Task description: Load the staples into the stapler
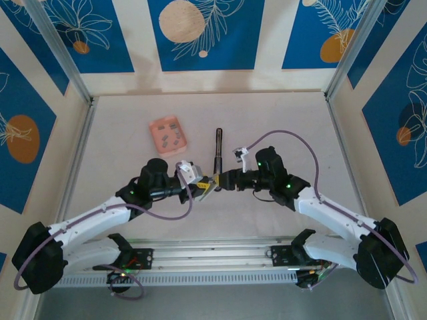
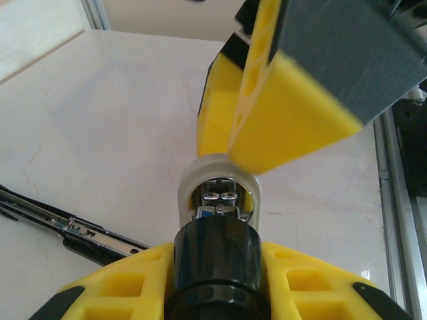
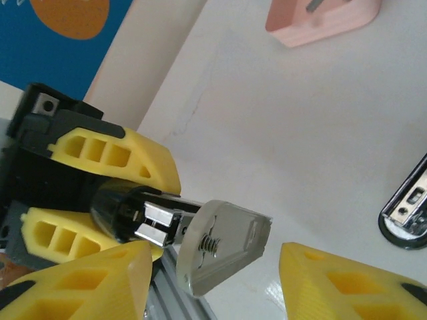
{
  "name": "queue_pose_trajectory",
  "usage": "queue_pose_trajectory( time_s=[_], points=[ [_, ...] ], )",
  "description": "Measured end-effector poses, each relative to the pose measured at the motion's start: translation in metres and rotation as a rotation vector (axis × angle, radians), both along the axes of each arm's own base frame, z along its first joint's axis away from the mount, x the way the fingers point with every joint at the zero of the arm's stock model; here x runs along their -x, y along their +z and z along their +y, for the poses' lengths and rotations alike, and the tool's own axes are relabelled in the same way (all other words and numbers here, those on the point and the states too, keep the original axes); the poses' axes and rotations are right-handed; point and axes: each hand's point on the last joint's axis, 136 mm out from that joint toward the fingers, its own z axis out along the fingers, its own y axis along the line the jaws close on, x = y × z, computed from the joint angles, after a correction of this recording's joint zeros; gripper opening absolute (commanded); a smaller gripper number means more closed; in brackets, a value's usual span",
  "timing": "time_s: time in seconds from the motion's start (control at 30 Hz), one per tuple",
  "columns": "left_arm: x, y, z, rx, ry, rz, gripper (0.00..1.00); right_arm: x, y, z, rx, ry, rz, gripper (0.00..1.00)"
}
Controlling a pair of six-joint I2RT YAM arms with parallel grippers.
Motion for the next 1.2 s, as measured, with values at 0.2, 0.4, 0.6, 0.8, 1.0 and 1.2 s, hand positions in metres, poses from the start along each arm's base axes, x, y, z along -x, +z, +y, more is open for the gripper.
queue_pose_trajectory(
  time_s=[0.2, 0.4, 0.6, 0.8, 1.0, 1.2],
  points=[
    [0.001, 0.002, 0.001, 0.001, -0.002, -0.006, 0.00, 0.001, -0.005, 0.006, 0.008, 0.020, 0.024, 0.21],
    [0.001, 0.000, 0.002, -0.008, -0.001, -0.001, 0.00, 0.001, -0.005, 0.006, 0.006, 0.017, 0.035, 0.05],
    [0.001, 0.007, 0.004, 0.002, 0.008, -0.014, 0.00, -0.012, -0.019, -0.011, -0.015, -0.056, 0.097, 0.06],
    [0.000, 0.018, 0.006, 0.028, 0.025, -0.012, 0.00, -0.028, -0.047, -0.033, -0.065, -0.127, 0.235, 0.06],
    [-0.003, 0.024, 0.011, 0.025, 0.065, 0.018, 0.00, -0.033, -0.063, -0.032, -0.107, -0.122, 0.305, 0.10],
    [-0.003, 0.046, 0.015, 0.056, 0.090, 0.001, 0.00, -0.036, -0.077, -0.033, -0.129, -0.143, 0.341, 0.11]
  ],
)
